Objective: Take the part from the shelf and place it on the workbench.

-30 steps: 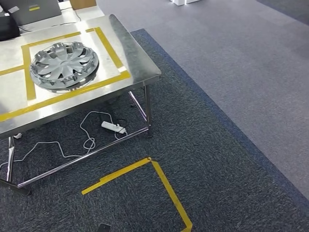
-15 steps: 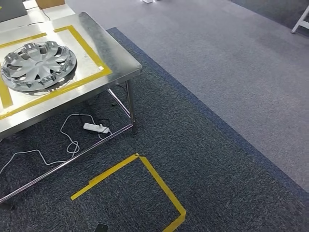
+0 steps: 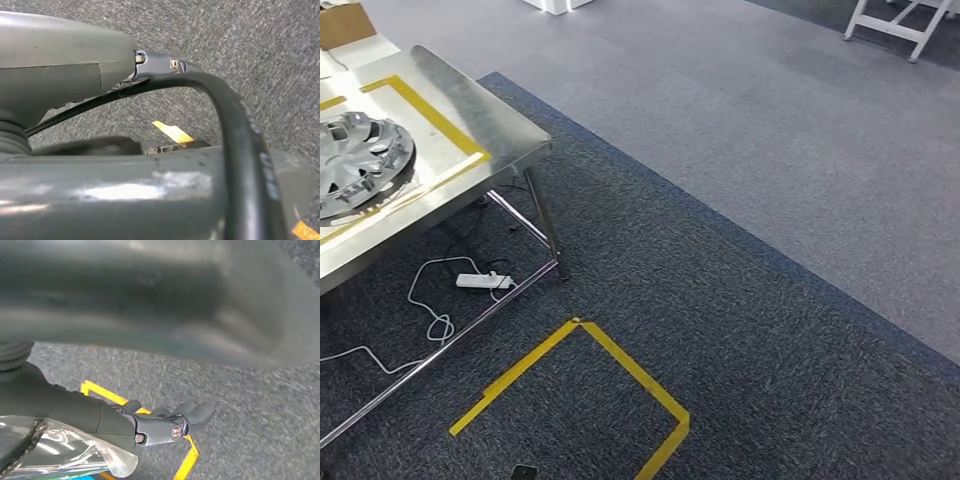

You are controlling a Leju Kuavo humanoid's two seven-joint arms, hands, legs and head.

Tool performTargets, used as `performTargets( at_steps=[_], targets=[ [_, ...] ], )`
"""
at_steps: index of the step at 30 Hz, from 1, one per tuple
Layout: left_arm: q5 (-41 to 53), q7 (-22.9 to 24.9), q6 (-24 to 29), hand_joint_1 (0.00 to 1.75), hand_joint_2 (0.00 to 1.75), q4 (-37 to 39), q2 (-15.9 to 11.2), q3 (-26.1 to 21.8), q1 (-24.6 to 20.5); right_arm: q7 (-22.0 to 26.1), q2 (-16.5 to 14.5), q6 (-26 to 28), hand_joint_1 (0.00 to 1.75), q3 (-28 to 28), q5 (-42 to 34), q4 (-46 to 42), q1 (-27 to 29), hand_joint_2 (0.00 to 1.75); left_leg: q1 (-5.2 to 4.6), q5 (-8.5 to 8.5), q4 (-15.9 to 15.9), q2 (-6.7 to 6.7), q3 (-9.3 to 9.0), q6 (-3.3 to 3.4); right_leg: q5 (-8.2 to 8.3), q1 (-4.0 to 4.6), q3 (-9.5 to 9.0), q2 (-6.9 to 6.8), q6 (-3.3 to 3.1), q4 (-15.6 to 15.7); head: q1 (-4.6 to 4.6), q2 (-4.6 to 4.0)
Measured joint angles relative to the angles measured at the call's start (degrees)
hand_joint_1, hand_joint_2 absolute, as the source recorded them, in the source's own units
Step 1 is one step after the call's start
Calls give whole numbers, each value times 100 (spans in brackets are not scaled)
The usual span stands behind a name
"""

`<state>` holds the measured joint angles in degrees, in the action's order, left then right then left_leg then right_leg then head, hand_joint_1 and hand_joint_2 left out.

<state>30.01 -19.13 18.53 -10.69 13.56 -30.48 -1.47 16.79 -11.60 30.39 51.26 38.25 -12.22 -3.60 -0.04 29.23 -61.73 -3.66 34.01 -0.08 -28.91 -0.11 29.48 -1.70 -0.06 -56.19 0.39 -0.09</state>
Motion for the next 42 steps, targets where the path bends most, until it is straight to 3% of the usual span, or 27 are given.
performTargets(
  at_steps=[1, 3, 4, 5, 7, 8, 9, 11, 13, 15, 17, 18, 20, 21, 23, 25, 26, 28, 30, 33, 34, 35, 36, 37, 39, 41, 42],
  targets=[
    [-2, 5, 3, 0, 0, 0, -10, -28, 7, 45, -11, -29, 0, -21, 22, 0, -17, 0, 12, 211, -285, 160, 102, -30, 42, -8, 19, 58, -25, 6, -5, 0],
    [8, 5, 4, 0, 0, 0, -32, -71, 18, 91, -43, -67, 0, -72, 73, 4, -40, 0, 22, 600, -984, 297, 339, -54, 101, -1, 86, 192, -55, -2, -5, 0],
    [14, 4, 4, 0, 0, 0, -40, -86, 19, 96, -57, -75, 0, -97, 94, 9, -35, 0, 22, 663, -1192, 312, 390, -57, 122, 3, 115, 263, -53, -10, -5, 0],
    [20, 3, 4, 0, 0, 0, -47, -97, 19, 95, -68, -78, 0, -118, 107, 14, -25, 0, 22, 614, -1203, 319, 355, -54, 138, 5, 137, 335, -46, -20, -4, 0],
    [32, 2, 4, 0, 0, 0, -56, -108, 18, 94, -78, -79, 0, -138, 114, 23, -17, 0, 26, 259, -614, 403, 14, -27, 157, 4, 167, 483, -28, -52, -5, 0],
    [36, 2, 4, 0, 0, 0, -62, -112, 15, 94, -83, -80, 0, -144, 117, 26, -19, 0, 37, 117, -240, 535, -184, 2, 164, 2, 183, 550, -16, -69, -3, 0],
    [38, -1, 4, 0, 0, 0, -65, -118, 11, 95, -88, -82, 0, -151, 120, 27, -28, 0, 49, 24, 78, 671, -336, 28, 168, 4, 210, 618, 4, -99, 1, 0],
    [39, -37, 1, 0, 0, -1, -73, -132, 7, 81, -100, -87, 0, -174, 143, 29, -39, 0, 46, 12, 314, 825, -430, 78, 198, -11, 281, 737, 76, -130, 2, 0],
    [38, -114, -6, 0, 0, -3, -75, -143, 8, 51, -108, -91, 0, -203, 180, 32, -25, 0, 39, -32, 368, 712, -425, 136, 232, -34, 359, 826, 157, -140, -2, 0],
    [42, -172, -13, 0, 0, -4, -72, -149, 4, 48, -112, -98, 0, -223, 196, 35, -6, 0, 60, -87, 421, 565, -417, 203, 99, -27, 511, 647, 207, -340, 27, 0],
    [50, -185, -16, 0, 0, -4, -69, -152, 10, 78, -112, -118, 0, -231, 194, 35, -18, 0, 62, -110, 435, 402, -393, 232, -256, -26, 832, 349, 250, -974, 61, 0],
    [53, -181, -17, 0, 0, -4, -71, -155, 18, 94, -112, -133, 0, -233, 193, 36, -26, 0, 59, -112, 434, 309, -379, 235, -425, -38, 1013, 273, 276, -1360, 72, 0],
    [57, -171, -14, 0, 0, -4, -77, -160, 27, 122, -112, -161, 0, -235, 185, 37, -17, 0, 57, -114, 433, 138, -364, 232, -494, -72, 1149, 198, 320, -1727, 72, 0],
    [60, -166, -11, 0, 0, -4, -78, -164, 25, 137, -112, -174, 0, -235, 178, 37, -6, 0, 60, -113, 432, 67, -364, 226, -376, -91, 1041, 165, 335, -1576, 73, 0],
    [79, -167, -7, 0, 0, -4, -75, -168, 17, 171, -113, -193, 0, -234, 157, 36, -6, 0, 61, -106, 430, -58, -382, 190, -61, -110, 581, -19, 348, -802, 74, 0],
    [102, -180, -16, 0, 0, -5, -75, -171, 13, 209, -129, -209, 0, -234, 138, 36, -34, 0, 38, -89, 416, -157, -392, 111, 79, -88, 240, -205, 282, -212, 67, 0],
    [109, -187, -23, 0, 0, -5, -76, -173, 10, 224, -139, -215, 0, -234, 126, 36, -40, 0, 27, -88, 412, -201, -395, 73, 73, -68, 199, -238, 236, -123, 57, 0],
    [129, -198, -39, 0, 0, -7, -74, -177, 5, 255, -152, -218, 0, -233, 84, 35, -22, 0, 37, -83, 412, -268, -407, 3, 96, -49, 229, -131, 138, -115, 34, 0],
    [195, -196, -56, 0, 0, -7, -71, -178, 2, 299, -158, -219, 0, -219, -3, 35, -4, 0, 65, 69, 259, -102, -363, -58, 130, -56, 241, -27, 56, -96, 19, 0],
    [284, -202, -113, 0, 0, -7, -76, -176, 3, 329, -160, -271, 0, -164, -102, 35, -8, 0, 72, 648, -770, 271, 66, -69, 183, -39, 265, 165, -39, -89, -5, 0],
    [283, -211, -131, 0, 0, -7, -78, -177, 3, 317, -159, -296, 0, -146, -108, 35, 0, 0, 67, 766, -1109, 305, 217, -58, 190, -24, 275, 244, -54, -91, -4, 0],
    [270, -223, -139, 0, 0, -7, -80, -177, 1, 303, -158, -314, 0, -132, -109, 35, 14, 0, 63, 771, -1275, 318, 294, -42, 196, -9, 279, 324, -61, -92, -4, 0],
    [260, -232, -144, 0, 0, -7, -80, -178, -6, 292, -158, -326, 0, -123, -109, 35, 31, 0, 60, 656, -1211, 329, 268, -18, 200, 3, 277, 406, -63, -95, -3, 0],
    [251, -240, -146, 0, 0, -7, -79, -179, -14, 283, -158, -333, 0, -116, -109, 35, 43, 0, 54, 452, -935, 361, 147, 15, 204, 14, 270, 489, -62, -98, -3, 0],
    [247, -253, -147, 0, 0, -7, -80, -179, -30, 280, -159, -342, 0, -111, -109, 36, 49, 0, 49, 47, -146, 626, -189, 102, 209, 26, 276, 640, -46, -120, 0, 0],
    [242, -263, -147, 0, 0, -7, -80, -179, -44, 278, -160, -348, 0, -109, -108, 37, 41, 0, 39, -84, 302, 860, -356, 135, 228, 9, 334, 769, 3, -147, 1, 0],
    [237, -270, -148, 0, 0, -7, -79, -179, -50, 276, -159, -351, 0, -108, -106, 37, 41, 0, 32, -71, 351, 870, -363, 136, 244, -1, 368, 828, 41, -152, -1, 0]
  ],
)
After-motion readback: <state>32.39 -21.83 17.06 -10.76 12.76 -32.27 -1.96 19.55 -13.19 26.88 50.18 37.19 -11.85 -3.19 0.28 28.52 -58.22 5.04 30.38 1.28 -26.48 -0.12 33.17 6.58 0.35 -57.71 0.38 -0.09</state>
